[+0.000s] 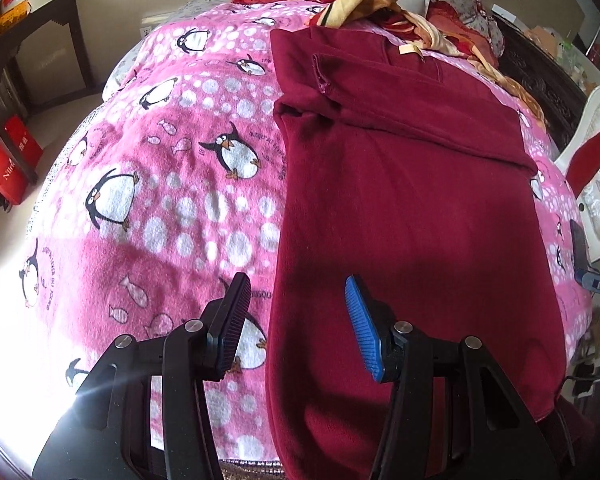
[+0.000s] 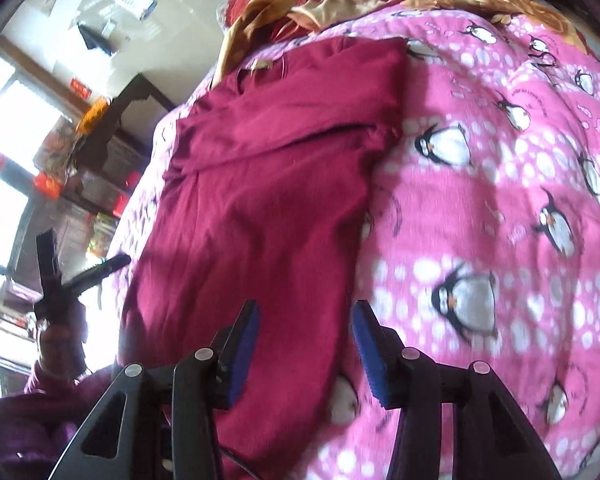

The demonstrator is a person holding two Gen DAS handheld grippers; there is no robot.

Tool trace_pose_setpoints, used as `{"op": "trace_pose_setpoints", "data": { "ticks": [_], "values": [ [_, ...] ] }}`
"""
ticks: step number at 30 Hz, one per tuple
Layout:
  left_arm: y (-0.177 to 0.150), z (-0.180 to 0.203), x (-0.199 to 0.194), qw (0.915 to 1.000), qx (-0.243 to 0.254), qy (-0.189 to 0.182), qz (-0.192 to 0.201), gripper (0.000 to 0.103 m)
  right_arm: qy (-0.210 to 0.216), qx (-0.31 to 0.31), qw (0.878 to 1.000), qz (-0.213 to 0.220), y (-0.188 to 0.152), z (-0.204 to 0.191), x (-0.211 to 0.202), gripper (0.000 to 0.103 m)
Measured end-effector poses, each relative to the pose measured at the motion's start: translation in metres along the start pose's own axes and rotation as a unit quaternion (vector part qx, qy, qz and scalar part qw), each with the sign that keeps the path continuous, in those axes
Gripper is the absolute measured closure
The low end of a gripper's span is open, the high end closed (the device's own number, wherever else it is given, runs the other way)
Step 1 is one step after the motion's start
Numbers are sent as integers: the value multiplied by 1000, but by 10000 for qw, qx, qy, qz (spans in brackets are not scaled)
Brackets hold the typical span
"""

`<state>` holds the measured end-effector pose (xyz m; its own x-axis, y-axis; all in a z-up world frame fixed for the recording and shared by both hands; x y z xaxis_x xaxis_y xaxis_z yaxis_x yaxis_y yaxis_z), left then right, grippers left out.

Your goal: Fold small clothes

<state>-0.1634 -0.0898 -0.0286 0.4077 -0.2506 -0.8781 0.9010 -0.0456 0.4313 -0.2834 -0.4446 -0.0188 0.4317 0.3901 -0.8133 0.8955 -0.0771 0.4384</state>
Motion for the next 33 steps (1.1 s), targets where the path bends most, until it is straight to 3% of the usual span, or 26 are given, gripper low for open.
{"op": "trace_pose_setpoints", "data": {
  "ticks": [10, 15, 23, 33],
  "values": [
    [-30, -1, 0, 9996, 90, -16, -266, 54, -47, 79, 9993, -362, -61, -12, 18, 57],
    [-48, -7, -3, 9978, -182, -287, -564, 36, -20, 85, 9992, -382, -72, -15, 18, 57],
    [-74, -14, -9, 9964, -123, -219, -811, 36, 196, 116, 9991, -346, -81, -19, 16, 55],
    [-80, -8, 0, 9957, 47, -92, -923, 35, 801, 50, 9956, -480, -91, -45, 24, 55]
  ]
}}
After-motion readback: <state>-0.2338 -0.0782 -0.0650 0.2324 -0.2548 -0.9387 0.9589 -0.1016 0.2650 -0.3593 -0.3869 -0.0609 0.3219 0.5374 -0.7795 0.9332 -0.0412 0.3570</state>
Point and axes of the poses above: each gripper's, at about its wrist camera, not at the fingertips, and x roughly the way its jaws point, z to its right, y to its top, the point moved 9 cm from there along x, roughly the way its jaws point, and after that the axes turned 9 degrees about -x, right-handed, at the moved point
